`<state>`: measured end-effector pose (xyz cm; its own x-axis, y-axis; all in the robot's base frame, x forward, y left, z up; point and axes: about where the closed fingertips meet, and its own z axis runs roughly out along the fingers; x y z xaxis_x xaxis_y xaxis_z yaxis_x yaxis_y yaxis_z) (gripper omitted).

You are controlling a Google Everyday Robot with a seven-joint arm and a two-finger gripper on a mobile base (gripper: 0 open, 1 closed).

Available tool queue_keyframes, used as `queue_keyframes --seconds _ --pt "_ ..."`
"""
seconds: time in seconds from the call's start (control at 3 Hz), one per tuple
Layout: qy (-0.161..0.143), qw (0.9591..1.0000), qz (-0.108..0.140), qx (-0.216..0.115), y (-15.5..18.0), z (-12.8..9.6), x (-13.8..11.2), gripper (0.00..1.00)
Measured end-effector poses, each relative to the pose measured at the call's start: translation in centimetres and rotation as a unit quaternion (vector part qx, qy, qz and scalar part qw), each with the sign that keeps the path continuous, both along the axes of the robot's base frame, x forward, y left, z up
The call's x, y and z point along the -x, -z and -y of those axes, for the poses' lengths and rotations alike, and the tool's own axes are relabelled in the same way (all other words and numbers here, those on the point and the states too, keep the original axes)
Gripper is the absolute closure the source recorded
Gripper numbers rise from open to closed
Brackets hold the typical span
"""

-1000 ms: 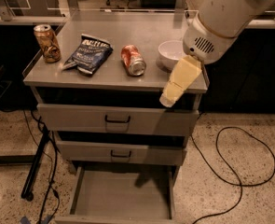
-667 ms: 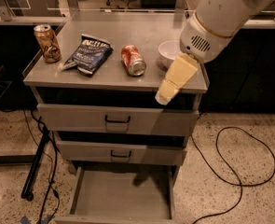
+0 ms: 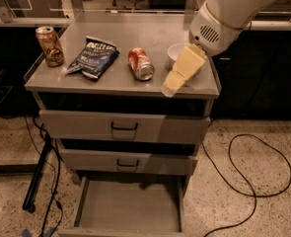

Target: Place coke can into bottom drawer

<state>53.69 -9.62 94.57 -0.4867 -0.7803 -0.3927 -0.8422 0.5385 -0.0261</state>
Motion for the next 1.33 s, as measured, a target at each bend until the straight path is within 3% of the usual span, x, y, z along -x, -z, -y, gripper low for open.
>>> queue_keyframes --seconds 0.33,0.67,1.33 --pt "0.001 1.0 0.0 -0.001 0.0 0.0 -0.1 0.0" --pt "0.024 0.9997 -0.005 -0.007 -0.1 -0.3 -0.2 0.0" --pt "0.085 0.9954 -0.044 0.008 -0.4 -2.5 -3.4 0.0"
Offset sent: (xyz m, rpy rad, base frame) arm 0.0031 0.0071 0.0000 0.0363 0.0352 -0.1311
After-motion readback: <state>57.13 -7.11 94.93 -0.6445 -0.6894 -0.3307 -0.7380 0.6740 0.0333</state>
